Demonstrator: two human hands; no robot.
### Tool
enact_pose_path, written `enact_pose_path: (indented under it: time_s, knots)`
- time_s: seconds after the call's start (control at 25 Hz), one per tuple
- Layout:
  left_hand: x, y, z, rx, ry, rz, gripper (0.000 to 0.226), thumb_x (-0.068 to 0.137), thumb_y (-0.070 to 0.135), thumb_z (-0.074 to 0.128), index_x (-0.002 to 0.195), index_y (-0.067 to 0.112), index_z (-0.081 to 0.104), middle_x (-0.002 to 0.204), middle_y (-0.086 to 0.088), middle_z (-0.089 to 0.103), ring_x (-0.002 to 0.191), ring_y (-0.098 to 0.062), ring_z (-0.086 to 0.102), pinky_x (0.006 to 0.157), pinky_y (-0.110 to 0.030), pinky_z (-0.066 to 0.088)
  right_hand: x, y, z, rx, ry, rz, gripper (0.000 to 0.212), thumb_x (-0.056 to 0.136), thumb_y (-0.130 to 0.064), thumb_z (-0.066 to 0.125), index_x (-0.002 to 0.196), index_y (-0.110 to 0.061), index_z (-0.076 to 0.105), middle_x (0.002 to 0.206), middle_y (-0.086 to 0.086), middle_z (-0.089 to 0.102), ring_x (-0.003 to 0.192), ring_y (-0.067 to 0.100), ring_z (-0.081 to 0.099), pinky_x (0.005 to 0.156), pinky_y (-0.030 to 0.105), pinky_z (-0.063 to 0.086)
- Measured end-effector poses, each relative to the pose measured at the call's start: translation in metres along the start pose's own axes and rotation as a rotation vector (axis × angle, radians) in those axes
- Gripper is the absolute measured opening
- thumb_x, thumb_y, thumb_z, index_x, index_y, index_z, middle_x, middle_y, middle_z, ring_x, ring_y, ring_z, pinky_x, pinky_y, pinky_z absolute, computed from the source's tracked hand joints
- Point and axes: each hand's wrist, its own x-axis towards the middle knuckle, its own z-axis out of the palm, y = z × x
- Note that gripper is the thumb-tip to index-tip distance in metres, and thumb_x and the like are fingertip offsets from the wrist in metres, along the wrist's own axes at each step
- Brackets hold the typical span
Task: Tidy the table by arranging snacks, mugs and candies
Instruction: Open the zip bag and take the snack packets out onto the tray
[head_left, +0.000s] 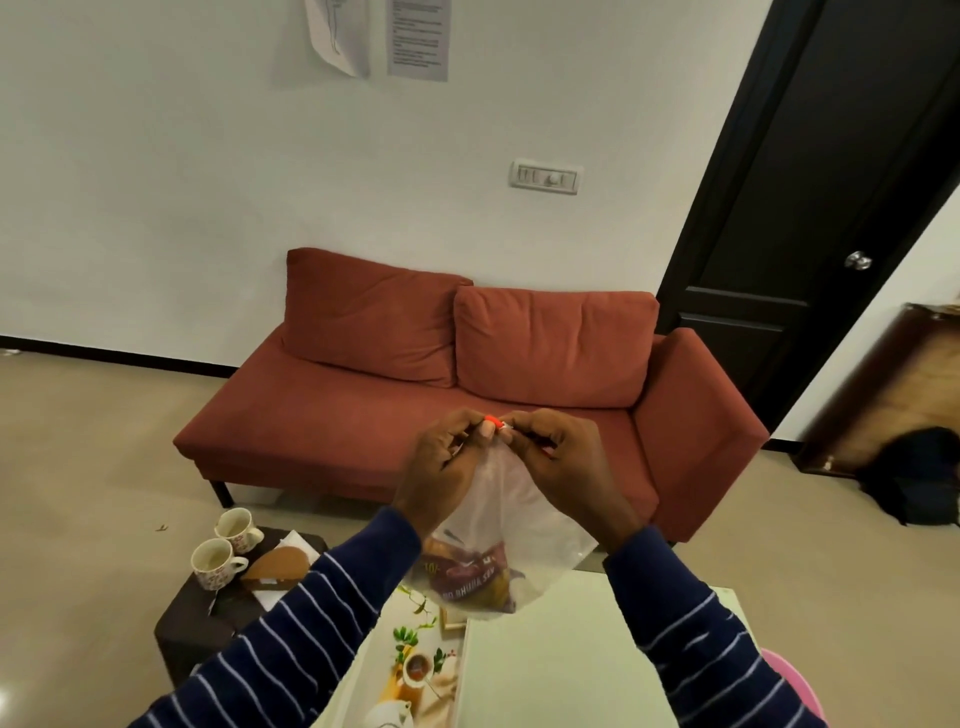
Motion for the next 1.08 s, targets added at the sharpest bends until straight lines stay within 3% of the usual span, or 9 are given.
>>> enact_pose_path:
  time_s: [0.12,0.32,0.48,0.56,0.68,0.84,0.92,1.08]
  knots:
    - [0.010,0.012,0.001,-0.055,0.156,-0.056,0.022,0.100,0.014,0.052,0.082,0.005,0.062,0.074,-0.004,0.061,0.068,-0.018,0.056,0.065,-0.044,0.051,-0.004,0.009,-0.017,-0.042,-0.016,0.051,0.008,0.089,-0.026,0.070,0.095,-0.024,0.075,0.076,-0.007,0.072,0.067,0.009,0.064,0.058,0.030,0.051]
    - [0.033,0.020,-0.004,-0.183,0.319,-0.113,0.024,0.102,0.013,0.049,0.083,0.002,0.059,0.076,-0.013,0.057,0.072,-0.025,0.054,0.072,-0.050,0.050,-0.025,0.044,-0.077,-0.133,-0.021,0.166,0.012,0.088,-0.019,0.073,0.098,-0.017,0.078,0.084,-0.016,0.072,0.079,0.003,0.068,0.069,0.029,0.058]
    - [0.039,0.020,-0.001,-0.213,0.386,-0.155,0.024,0.102,0.019,0.050,0.082,0.017,0.062,0.075,-0.001,0.062,0.070,-0.012,0.057,0.067,-0.027,0.052,-0.041,0.065,-0.114,-0.282,-0.044,0.172,0.016,0.088,-0.026,0.070,0.101,-0.019,0.077,0.086,-0.019,0.069,0.078,0.000,0.067,0.068,0.023,0.058]
    - [0.043,0.019,0.006,-0.188,0.394,-0.164,0.025,0.102,0.021,0.050,0.081,0.017,0.062,0.077,-0.001,0.060,0.074,-0.012,0.054,0.069,-0.025,0.048,-0.047,0.074,-0.125,-0.333,-0.050,0.139,0.016,0.088,-0.025,0.071,0.101,-0.018,0.077,0.088,-0.014,0.071,0.076,-0.001,0.066,0.066,0.020,0.056]
    - [0.045,0.019,0.023,-0.180,0.377,-0.172,0.024,0.102,0.022,0.050,0.083,0.016,0.062,0.080,-0.004,0.058,0.076,-0.013,0.052,0.071,-0.025,0.047,-0.053,0.087,-0.138,-0.326,-0.071,0.171,0.014,0.088,-0.029,0.070,0.099,-0.024,0.076,0.085,-0.026,0.064,0.081,-0.005,0.065,0.067,0.015,0.056]
    - [0.041,0.015,0.040,-0.177,0.314,-0.182,0.026,0.102,0.027,0.050,0.082,0.016,0.063,0.077,-0.001,0.056,0.071,-0.010,0.051,0.064,-0.020,0.047,-0.051,0.085,-0.152,-0.262,-0.179,0.312,0.012,0.087,-0.034,0.069,0.085,-0.046,0.066,0.080,-0.032,0.064,0.086,-0.011,0.065,0.072,0.017,0.058]
    - [0.040,0.011,0.045,-0.154,0.288,-0.189,0.028,0.101,0.028,0.052,0.079,0.015,0.064,0.074,0.002,0.059,0.070,-0.008,0.052,0.062,-0.019,0.048,-0.042,0.071,-0.152,-0.200,-0.212,0.324,0.007,0.085,-0.046,0.064,0.090,-0.051,0.064,0.084,-0.035,0.064,0.087,-0.012,0.066,0.070,0.012,0.056]
    - [0.036,0.010,0.062,-0.120,0.205,-0.164,0.030,0.100,0.030,0.055,0.079,0.011,0.064,0.072,0.003,0.062,0.069,-0.008,0.055,0.063,-0.019,0.050,-0.012,0.039,-0.134,-0.108,-0.284,0.229,0.036,0.086,-0.051,0.057,0.109,-0.029,0.074,0.089,-0.032,0.066,0.087,-0.011,0.067,0.071,0.008,0.054]
